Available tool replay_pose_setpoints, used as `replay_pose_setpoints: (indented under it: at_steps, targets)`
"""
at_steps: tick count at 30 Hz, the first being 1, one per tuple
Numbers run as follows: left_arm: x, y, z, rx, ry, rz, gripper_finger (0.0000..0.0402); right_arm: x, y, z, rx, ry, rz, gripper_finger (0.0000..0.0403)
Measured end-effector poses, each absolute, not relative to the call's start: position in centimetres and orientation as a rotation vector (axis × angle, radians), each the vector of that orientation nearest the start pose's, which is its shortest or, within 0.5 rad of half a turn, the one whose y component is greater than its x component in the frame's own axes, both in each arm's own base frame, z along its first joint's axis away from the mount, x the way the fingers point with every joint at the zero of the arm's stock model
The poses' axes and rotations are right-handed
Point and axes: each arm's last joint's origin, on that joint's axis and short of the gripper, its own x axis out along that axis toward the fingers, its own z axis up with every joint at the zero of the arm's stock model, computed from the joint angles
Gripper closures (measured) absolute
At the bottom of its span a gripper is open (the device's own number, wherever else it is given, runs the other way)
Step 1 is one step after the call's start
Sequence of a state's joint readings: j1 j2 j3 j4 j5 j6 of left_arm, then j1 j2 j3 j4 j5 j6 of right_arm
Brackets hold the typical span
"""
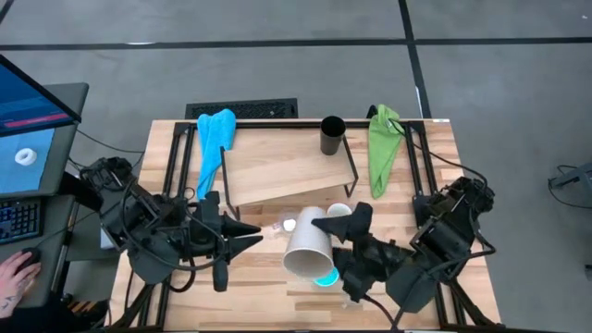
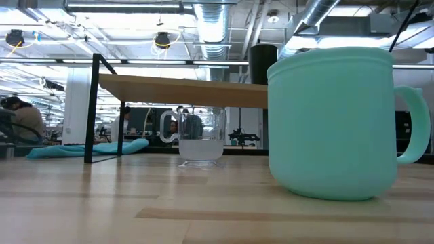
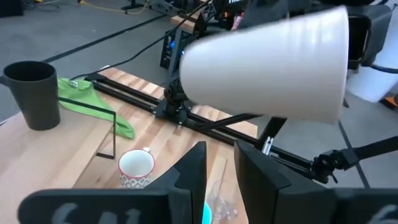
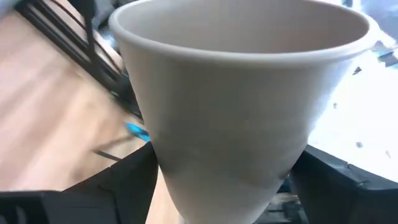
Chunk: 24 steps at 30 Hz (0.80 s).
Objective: Stack small to large cups/mugs on shelf
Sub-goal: Put the gray cup on the shelf
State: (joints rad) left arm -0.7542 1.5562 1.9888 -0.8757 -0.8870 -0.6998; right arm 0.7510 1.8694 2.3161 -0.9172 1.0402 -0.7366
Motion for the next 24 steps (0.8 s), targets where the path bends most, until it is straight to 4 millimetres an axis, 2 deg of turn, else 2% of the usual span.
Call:
replay_pose_setpoints:
  at_steps: [5, 11, 18, 24]
  targets:
    - [22.6, -18.5, 48.8, -0.368, 0.242, 0.216, 0.0329, 28.0, 23.9, 48.5, -1.273, 0.381, -0.192, 0.0073]
    - [22.6, -18.5, 48.8, -0.370, 0.242, 0.217, 0.0329, 28.0, 24.3, 49.2, -1.194, 0.321, -0.214, 0.0071]
    - [22.5, -18.4, 48.8, -0.381, 0.223, 0.248, 0.0329, 28.1, 25.0, 51.1, -0.872, 0.135, -0.216, 0.0071]
    - [22.5, -18.3, 48.9, -0.396, 0.194, 0.294, 0.0329, 26.7, 26.1, 54.5, -0.376, -0.184, -0.154, 0.0071]
